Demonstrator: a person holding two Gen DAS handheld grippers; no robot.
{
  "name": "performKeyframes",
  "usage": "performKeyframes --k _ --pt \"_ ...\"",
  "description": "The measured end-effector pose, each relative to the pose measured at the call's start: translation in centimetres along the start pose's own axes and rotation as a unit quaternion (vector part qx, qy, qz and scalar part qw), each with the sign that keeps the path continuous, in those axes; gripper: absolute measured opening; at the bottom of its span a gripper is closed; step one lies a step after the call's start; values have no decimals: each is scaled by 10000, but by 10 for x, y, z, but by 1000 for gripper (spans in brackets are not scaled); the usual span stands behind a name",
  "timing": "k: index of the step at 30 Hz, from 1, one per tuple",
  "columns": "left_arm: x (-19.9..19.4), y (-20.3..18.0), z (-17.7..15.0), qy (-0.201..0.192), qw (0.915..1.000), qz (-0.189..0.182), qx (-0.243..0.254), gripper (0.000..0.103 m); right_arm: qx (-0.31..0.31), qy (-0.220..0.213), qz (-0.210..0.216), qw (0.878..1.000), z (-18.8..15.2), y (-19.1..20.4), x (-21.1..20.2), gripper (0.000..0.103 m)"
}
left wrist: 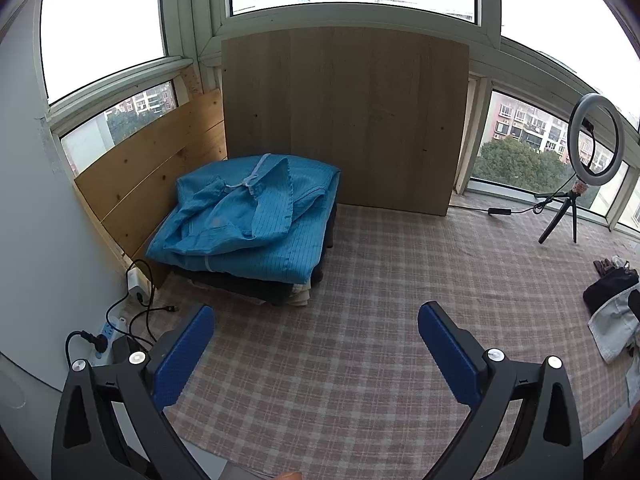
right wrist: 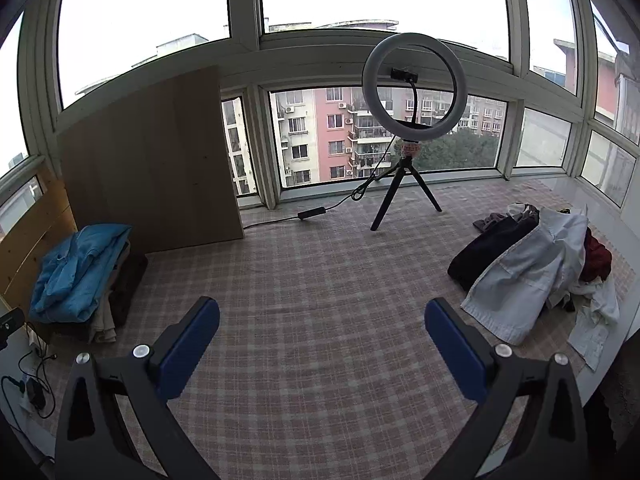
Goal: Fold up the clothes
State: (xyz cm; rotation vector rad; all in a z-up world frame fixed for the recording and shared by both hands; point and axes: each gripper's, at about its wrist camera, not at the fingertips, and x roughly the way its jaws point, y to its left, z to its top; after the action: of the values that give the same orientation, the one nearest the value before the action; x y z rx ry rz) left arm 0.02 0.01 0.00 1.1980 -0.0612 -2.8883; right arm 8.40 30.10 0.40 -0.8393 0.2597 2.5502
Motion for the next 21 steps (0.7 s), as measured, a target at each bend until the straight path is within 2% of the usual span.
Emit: performKeyframes --k 2,4,8,11,14,17,21 --pt "-1 -1 -1 -78 9999 81 56 102 76 2 215 9997 0 1 2 103" --pt "-1 -1 -2 -96 9999 2 114 102 148 2 422 9990 -1 2 4 103" --pt "11 18 -6 -83 9999 -134 35 100 113 -129 473 9987 -1 9 3 103" --pt "21 17 -11 11 9997 -29 249 100 6 -215 460 9987 -2 16 1 103" --pt "28 32 -19 92 9999 64 115 100 -104 -181 304 9993 -1 27 1 103" --pt "35 47 -27 183 9997 152 -8 100 -187 -172 378 9990 -3 36 5 103" --pt "49 69 -32 494 9986 177 -82 100 -148 2 409 9991 -5 49 11 103"
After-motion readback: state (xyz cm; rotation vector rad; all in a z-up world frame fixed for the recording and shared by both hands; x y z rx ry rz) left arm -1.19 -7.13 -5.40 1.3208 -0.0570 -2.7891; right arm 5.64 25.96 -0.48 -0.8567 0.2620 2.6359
